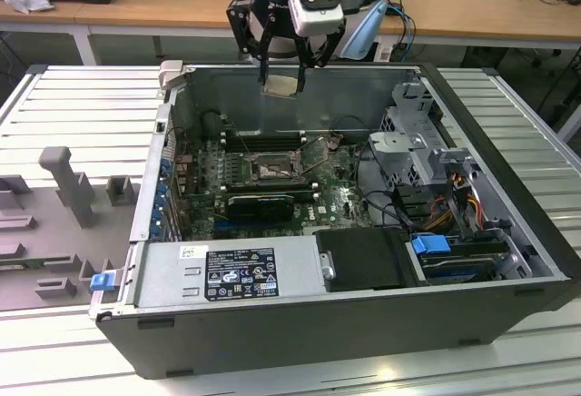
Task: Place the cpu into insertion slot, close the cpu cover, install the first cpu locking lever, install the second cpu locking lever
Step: 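Place the cpu into insertion slot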
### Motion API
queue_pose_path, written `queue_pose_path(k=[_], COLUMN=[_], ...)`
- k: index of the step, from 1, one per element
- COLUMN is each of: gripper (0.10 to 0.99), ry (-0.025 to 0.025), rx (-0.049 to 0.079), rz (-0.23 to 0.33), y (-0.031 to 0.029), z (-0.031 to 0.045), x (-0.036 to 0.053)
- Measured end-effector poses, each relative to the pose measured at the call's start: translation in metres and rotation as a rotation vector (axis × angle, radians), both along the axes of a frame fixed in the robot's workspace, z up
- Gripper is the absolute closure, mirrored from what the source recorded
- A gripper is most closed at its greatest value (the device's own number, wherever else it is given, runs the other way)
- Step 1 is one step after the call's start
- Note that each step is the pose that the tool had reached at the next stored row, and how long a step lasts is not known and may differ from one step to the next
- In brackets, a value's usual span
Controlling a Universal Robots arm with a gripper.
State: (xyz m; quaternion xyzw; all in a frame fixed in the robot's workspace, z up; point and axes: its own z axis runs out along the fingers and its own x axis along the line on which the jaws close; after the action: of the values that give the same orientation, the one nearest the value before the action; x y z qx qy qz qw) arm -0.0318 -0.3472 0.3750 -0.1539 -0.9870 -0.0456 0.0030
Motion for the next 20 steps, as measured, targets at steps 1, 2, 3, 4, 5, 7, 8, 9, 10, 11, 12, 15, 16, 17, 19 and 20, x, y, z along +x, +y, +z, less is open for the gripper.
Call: queue_pose_path(k=[1, 2, 3, 4, 5, 7, 8, 9, 10, 11, 12, 15, 16, 17, 19, 20], gripper=[0.557, 0.557, 0.557, 0.557, 0.557, 0.557, 0.557, 0.557, 0.557, 0.557, 0.557, 0.557, 0.557, 0.557, 0.557, 0.557], ry=[0.0000, 0.0000, 0.0000, 0.0000, -0.0001, 0.0000, 0.0000, 0.0000, 0.0000, 0.0000, 0.0000, -0.0001, 0.0000, 0.0000, 0.0000, 0.0000], rx=[0.000, 0.000, 0.000, 0.000, 0.000, 0.000, 0.000, 0.000, 0.000, 0.000, 0.000, 0.000, 0.000, 0.000, 0.000, 0.000], rz=[-0.005, -0.015, -0.021, -0.026, -0.037, -0.055, -0.065, -0.073, -0.082, -0.087, -0.091, -0.106, -0.112, -0.119, -0.130, -0.137], y=[0.0000, 0.0000, 0.0000, 0.0000, 0.0000, 0.0000, 0.0000, 0.0000, 0.0000, 0.0000, 0.0000, 0.0000, 0.0000, 0.0000, 0.0000, 0.0000], z=[0.0000, 0.0000, 0.0000, 0.0000, 0.0000, -0.0001, -0.0001, 0.0000, -0.0001, -0.0001, -0.0001, -0.0001, -0.0001, -0.0001, -0.0001, -0.0001], x=[0.0000, 0.0000, 0.0000, 0.0000, 0.0000, 0.0000, 0.0000, 0.0000, 0.0000, 0.0000, 0.0000, 0.0000, 0.0000, 0.0000, 0.0000, 0.0000])
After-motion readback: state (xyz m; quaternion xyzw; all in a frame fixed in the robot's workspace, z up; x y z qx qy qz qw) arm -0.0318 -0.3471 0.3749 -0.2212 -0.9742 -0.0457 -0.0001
